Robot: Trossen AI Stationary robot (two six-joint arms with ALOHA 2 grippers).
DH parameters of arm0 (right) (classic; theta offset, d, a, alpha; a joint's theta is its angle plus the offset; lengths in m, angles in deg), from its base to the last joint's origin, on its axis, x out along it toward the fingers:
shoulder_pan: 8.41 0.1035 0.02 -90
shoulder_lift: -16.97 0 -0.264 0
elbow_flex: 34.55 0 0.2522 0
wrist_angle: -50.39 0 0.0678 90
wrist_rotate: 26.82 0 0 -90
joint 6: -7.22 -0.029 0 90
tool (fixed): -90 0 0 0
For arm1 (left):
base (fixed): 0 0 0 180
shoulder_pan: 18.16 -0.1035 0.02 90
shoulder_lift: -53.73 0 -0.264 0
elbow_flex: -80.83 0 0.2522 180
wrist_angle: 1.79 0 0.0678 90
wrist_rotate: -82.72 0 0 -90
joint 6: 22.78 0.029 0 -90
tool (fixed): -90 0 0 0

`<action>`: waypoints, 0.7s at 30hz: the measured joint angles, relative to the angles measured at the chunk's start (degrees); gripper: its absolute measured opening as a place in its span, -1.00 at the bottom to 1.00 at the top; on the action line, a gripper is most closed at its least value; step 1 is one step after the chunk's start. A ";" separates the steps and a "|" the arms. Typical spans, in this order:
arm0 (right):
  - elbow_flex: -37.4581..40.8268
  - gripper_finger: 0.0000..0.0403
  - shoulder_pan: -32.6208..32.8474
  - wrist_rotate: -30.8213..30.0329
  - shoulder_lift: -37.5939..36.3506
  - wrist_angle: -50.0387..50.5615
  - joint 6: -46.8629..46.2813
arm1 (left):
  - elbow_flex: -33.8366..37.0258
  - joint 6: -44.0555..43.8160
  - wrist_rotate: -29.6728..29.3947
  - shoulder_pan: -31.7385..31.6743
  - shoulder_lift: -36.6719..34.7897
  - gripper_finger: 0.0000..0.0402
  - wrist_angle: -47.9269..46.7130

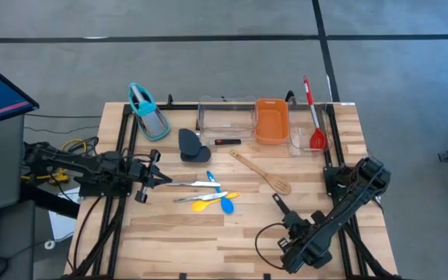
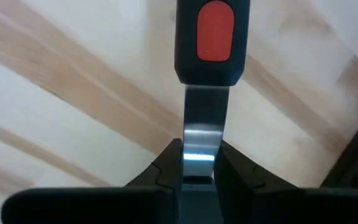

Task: Pick & Place Kitchen Items
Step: Put the flat spatula in the left transparent bin

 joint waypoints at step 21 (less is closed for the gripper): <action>-6.15 -0.72 -11.63 -31.09 -0.17 16.85 19.99 | 0.00 -3.53 -13.35 0.00 0.01 -0.99 3.15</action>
